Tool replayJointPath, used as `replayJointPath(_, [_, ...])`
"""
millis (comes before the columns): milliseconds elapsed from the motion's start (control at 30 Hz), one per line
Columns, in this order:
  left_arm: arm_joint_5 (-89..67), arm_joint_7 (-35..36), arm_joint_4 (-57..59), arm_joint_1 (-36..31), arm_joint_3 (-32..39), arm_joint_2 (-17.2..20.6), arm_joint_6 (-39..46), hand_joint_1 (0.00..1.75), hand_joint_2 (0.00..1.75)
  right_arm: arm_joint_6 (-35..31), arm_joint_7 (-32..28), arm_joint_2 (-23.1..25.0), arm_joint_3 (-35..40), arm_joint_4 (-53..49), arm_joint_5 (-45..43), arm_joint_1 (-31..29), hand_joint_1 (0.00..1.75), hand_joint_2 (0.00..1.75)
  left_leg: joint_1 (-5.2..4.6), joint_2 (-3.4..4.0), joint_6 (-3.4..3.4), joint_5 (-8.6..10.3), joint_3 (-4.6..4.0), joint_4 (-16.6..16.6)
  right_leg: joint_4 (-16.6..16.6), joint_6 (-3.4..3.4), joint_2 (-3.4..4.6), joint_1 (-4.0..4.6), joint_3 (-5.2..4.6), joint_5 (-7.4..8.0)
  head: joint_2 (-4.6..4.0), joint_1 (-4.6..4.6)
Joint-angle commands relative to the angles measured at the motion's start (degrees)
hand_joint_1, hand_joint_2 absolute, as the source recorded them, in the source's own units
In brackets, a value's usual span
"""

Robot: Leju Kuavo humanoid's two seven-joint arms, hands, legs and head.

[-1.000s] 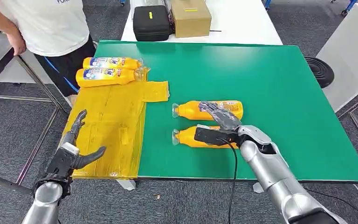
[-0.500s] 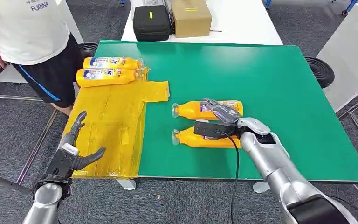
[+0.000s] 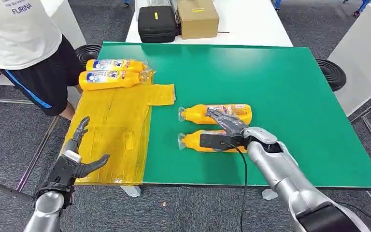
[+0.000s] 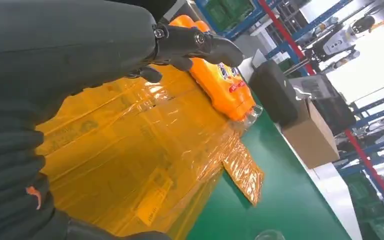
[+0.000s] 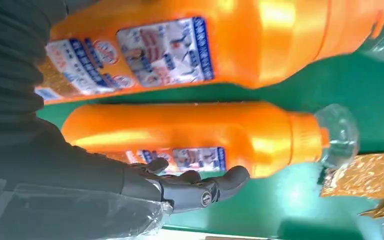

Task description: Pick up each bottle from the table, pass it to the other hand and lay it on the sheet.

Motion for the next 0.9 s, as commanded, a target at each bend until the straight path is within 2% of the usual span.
replayJointPath(33, [0.1,0.3,-0.6,1.0,1.9,0.4,-0.1,0.0,1.75,0.0,0.1,-1.0,4.4,-4.2,0.4,1.2,0.0,1.75,0.01,0.07,-0.02,-0.07,0.13,0.0,0.0,-0.1,0.02,0.03,0.12,-0.05,0.0,0.0])
replayJointPath(367, [0.5,0.6,0.8,0.0,1.5,0.3,-0.9,0.0,1.75,0.1,1.0,-2.8,3.3,-2.5,-0.6,3.8,0.0,1.75,0.02,-0.04,-0.01,-0.04,0.13,0.0,0.0,-0.1,-0.08,0.04,0.14,-0.05,0.0,0.0])
replayJointPath(433, [0.7,0.6,1.2,-0.4,1.5,0.2,-1.0,0.0,1.75,0.1,1.7,-2.7,2.8,-1.4,-0.8,4.0,0.0,1.75,0.05,-0.07,-0.02,-0.11,0.3,0.0,-0.1,-0.18,-0.15,0.08,0.35,-0.13,0.0,0.02])
replayJointPath(567, [1.0,0.6,2.8,-1.1,0.5,-0.1,-1.3,0.0,1.75,-0.5,2.8,-2.6,0.9,2.3,-1.4,4.2,0.0,1.75,0.02,-0.05,-0.01,-0.04,0.13,0.0,-0.1,-0.09,-0.09,0.03,0.14,-0.05,0.0,0.0])
replayJointPath(600, [1.0,0.6,2.9,-0.9,0.5,-0.1,-1.2,0.0,1.75,-0.9,2.9,-2.7,0.7,2.6,-1.3,4.4,0.0,1.75,0.04,-0.11,-0.02,-0.09,0.33,-0.1,-0.1,-0.17,-0.18,0.06,0.38,-0.13,0.0,0.0])
replayJointPath(900, [1.4,0.4,3.5,-1.7,-0.3,0.0,-1.8,0.0,1.75,-0.3,3.8,-4.0,-1.7,0.3,-0.6,7.5,0.0,1.75,0.02,-0.11,-0.01,-0.03,0.15,0.0,-0.1,-0.09,-0.16,0.04,0.16,-0.06,0.0,0.0])
